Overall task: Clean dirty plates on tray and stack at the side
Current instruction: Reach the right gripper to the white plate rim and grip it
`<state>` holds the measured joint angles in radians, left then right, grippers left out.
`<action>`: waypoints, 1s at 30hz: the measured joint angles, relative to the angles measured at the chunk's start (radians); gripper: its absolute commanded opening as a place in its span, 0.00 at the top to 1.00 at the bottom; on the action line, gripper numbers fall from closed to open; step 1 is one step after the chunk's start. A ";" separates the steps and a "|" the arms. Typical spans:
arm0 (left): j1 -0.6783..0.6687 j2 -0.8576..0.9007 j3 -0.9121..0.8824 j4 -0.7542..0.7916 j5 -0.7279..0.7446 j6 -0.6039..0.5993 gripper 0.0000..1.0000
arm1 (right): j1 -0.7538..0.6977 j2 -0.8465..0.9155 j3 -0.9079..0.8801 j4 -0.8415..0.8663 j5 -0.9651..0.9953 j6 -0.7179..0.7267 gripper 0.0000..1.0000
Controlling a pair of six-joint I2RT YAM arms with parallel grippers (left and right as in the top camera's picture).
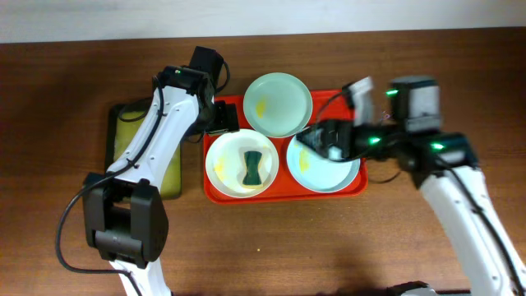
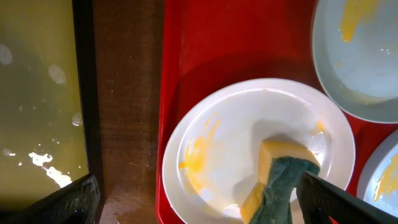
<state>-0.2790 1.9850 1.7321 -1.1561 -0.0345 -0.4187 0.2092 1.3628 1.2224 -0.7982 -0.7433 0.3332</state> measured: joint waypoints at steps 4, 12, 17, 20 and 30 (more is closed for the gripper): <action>0.000 0.000 0.000 0.000 0.000 0.000 0.01 | 0.062 0.202 0.066 -0.092 0.166 0.019 0.01; 0.000 0.000 0.000 -0.003 0.000 0.000 0.00 | 0.225 0.224 0.079 0.051 0.483 0.120 0.36; 0.000 0.000 0.000 -0.004 0.000 0.000 0.01 | 0.277 0.407 0.084 0.070 0.546 0.182 0.54; 0.000 0.000 0.000 -0.004 0.000 0.000 0.00 | 0.277 0.503 0.084 0.093 0.534 0.163 0.64; -0.007 0.000 0.000 -0.003 0.000 0.000 0.01 | 0.288 0.624 0.084 0.210 0.514 0.100 0.66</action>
<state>-0.2859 1.9850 1.7321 -1.1595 -0.0345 -0.4187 0.4973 1.9873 1.3064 -0.5880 -0.2291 0.4332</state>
